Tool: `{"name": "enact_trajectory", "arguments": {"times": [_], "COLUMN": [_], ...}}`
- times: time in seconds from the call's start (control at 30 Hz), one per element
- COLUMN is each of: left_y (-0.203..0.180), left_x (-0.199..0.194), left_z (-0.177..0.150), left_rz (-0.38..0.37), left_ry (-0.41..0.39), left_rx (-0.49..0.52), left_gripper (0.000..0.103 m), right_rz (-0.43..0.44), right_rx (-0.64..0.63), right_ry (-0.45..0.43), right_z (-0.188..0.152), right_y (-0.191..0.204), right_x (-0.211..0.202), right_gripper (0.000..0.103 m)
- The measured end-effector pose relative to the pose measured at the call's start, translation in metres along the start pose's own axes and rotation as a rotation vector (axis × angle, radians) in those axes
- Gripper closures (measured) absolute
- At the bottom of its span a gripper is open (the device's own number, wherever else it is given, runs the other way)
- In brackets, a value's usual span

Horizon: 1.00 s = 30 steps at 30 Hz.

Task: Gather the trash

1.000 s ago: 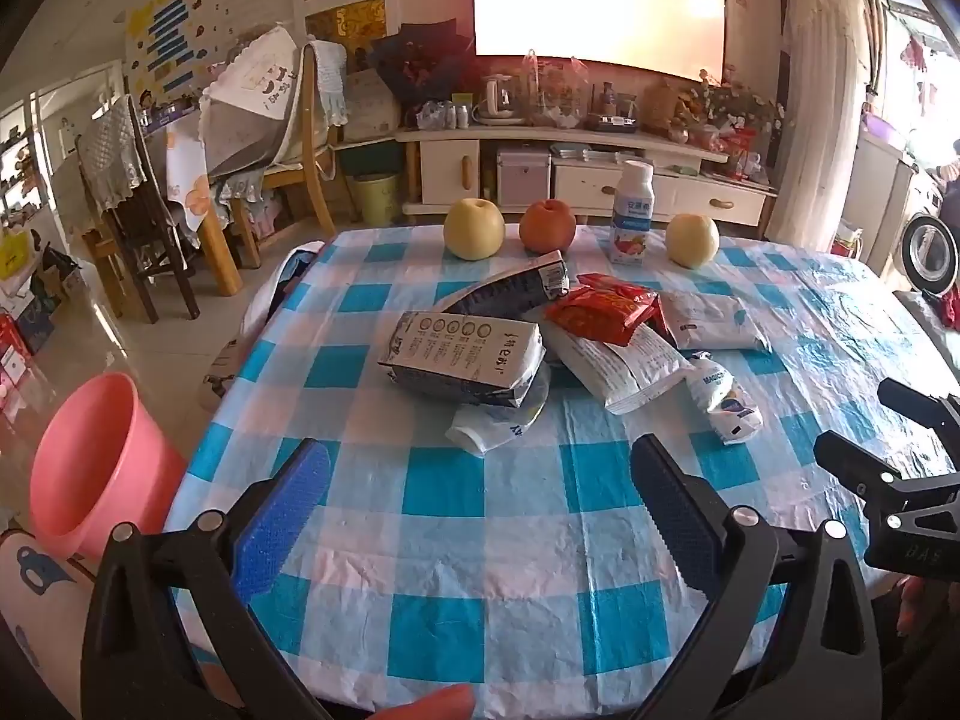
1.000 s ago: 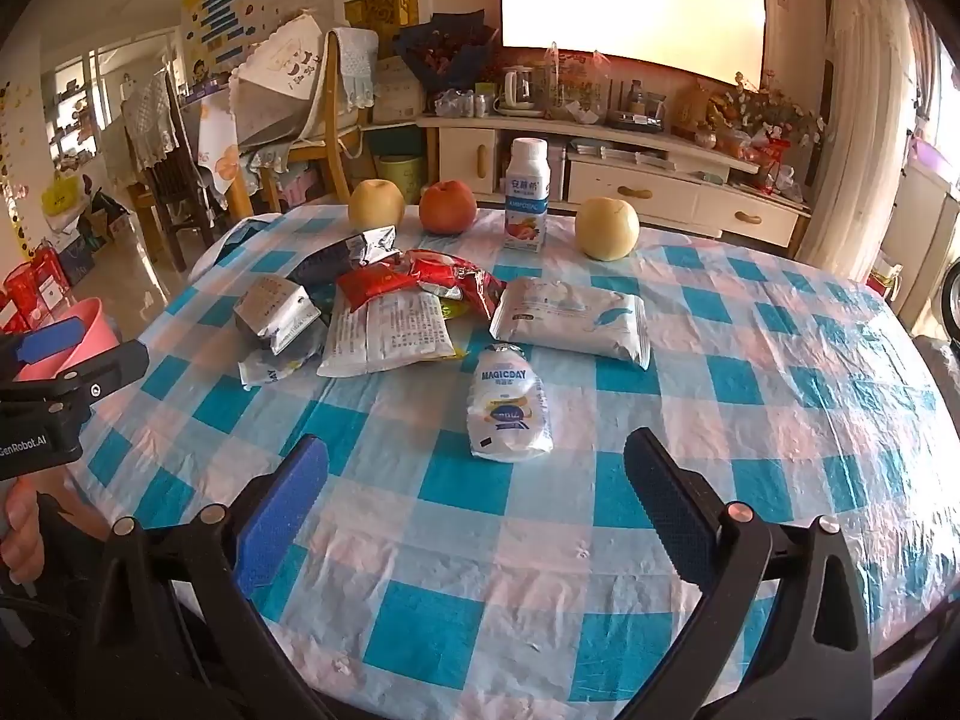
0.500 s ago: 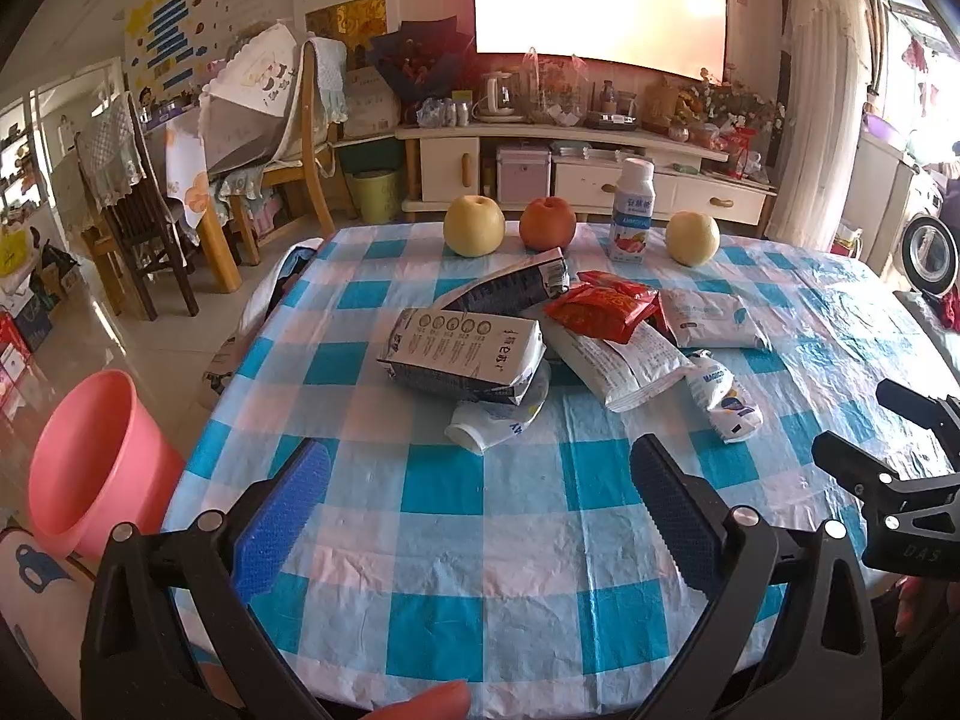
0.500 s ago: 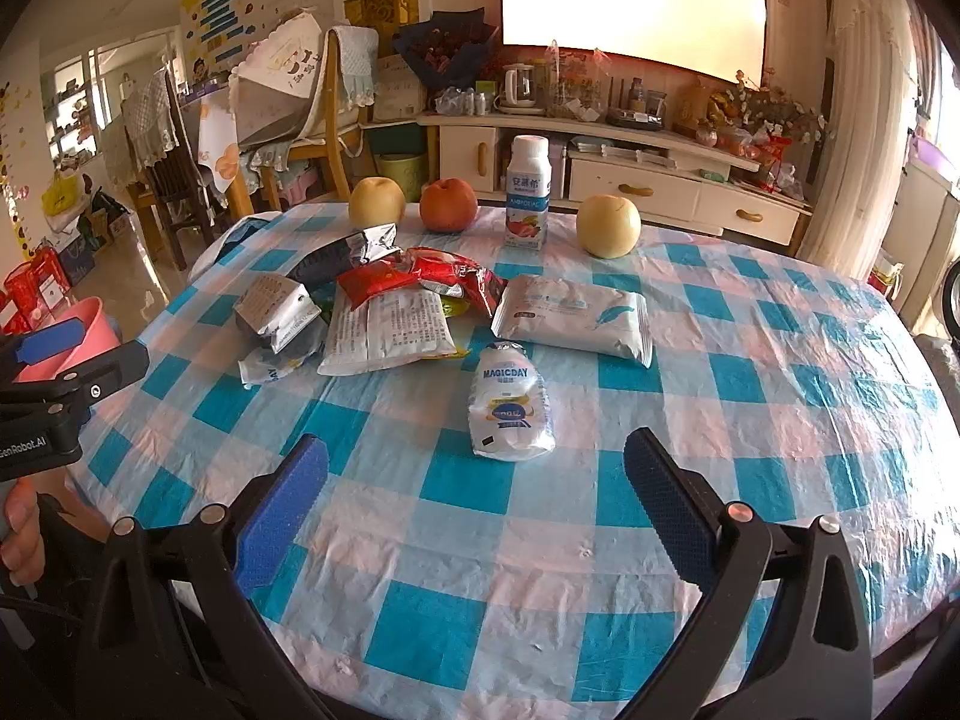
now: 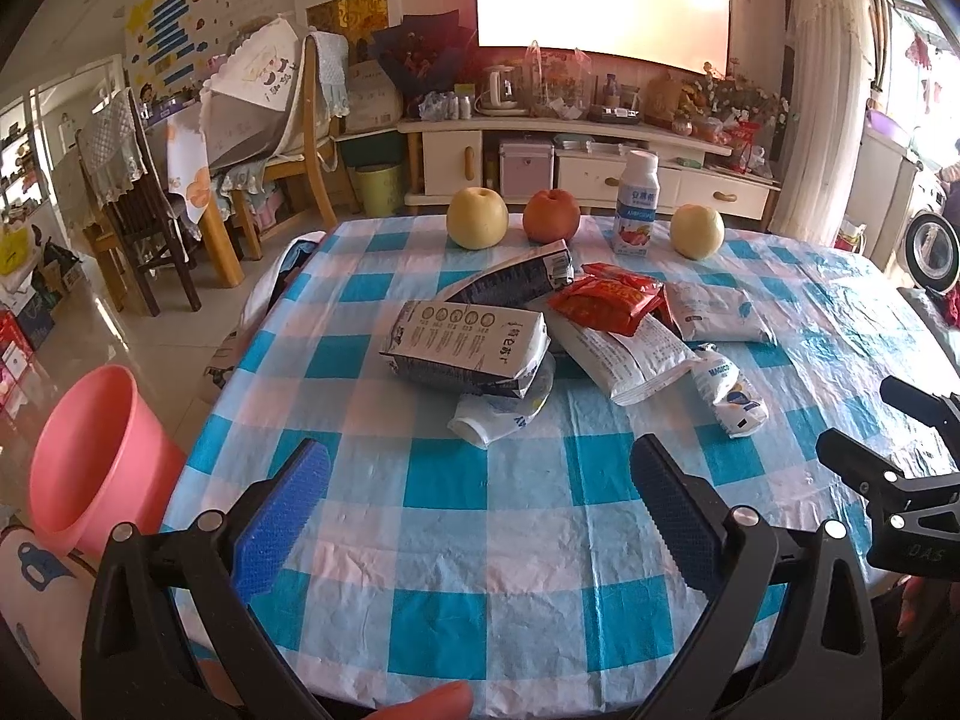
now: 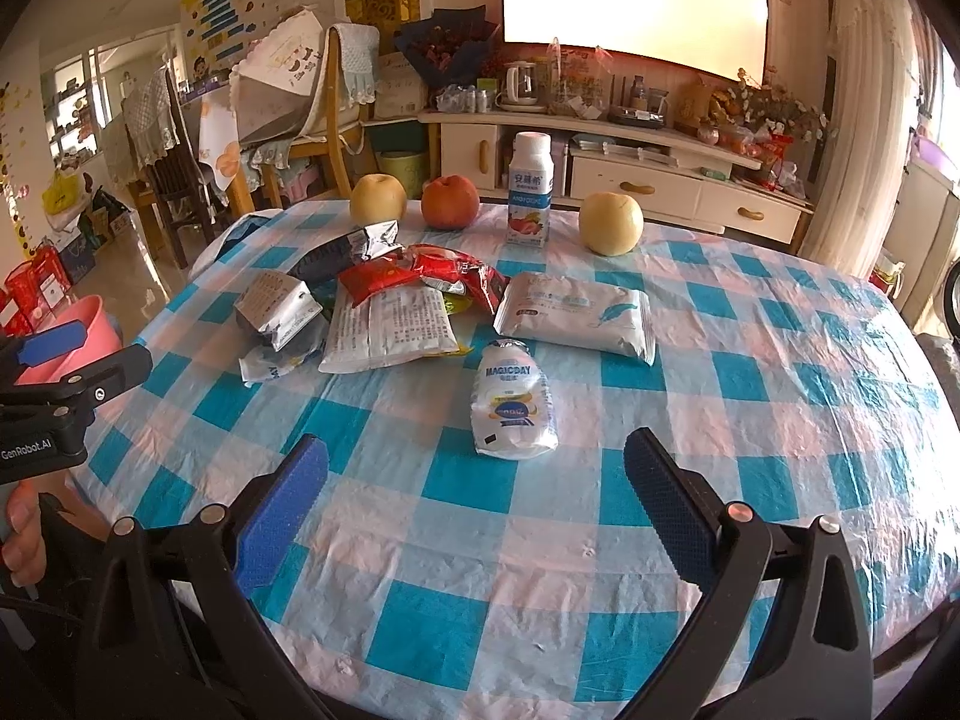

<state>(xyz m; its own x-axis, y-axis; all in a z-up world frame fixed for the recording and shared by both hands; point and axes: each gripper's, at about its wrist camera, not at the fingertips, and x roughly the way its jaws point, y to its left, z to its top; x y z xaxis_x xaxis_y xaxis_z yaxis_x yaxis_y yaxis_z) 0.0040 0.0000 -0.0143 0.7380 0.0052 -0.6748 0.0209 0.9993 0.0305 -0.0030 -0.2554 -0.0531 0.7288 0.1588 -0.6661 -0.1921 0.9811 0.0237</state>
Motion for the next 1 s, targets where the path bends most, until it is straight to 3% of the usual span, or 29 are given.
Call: {"name": "enact_trajectory", "arguments": {"times": [1.0], "left_y": [0.0], "left_x": [0.001], "left_z": [0.0], "left_rz": [0.001], "left_ry": [0.007], "left_rx": [0.0], "left_gripper": [0.004], "right_rz": [0.002], "right_rx": [0.002], "right_ry": [0.007], "right_z": [0.0], "right_y": [0.006], "right_x": [0.004], "right_gripper": [0.003]}}
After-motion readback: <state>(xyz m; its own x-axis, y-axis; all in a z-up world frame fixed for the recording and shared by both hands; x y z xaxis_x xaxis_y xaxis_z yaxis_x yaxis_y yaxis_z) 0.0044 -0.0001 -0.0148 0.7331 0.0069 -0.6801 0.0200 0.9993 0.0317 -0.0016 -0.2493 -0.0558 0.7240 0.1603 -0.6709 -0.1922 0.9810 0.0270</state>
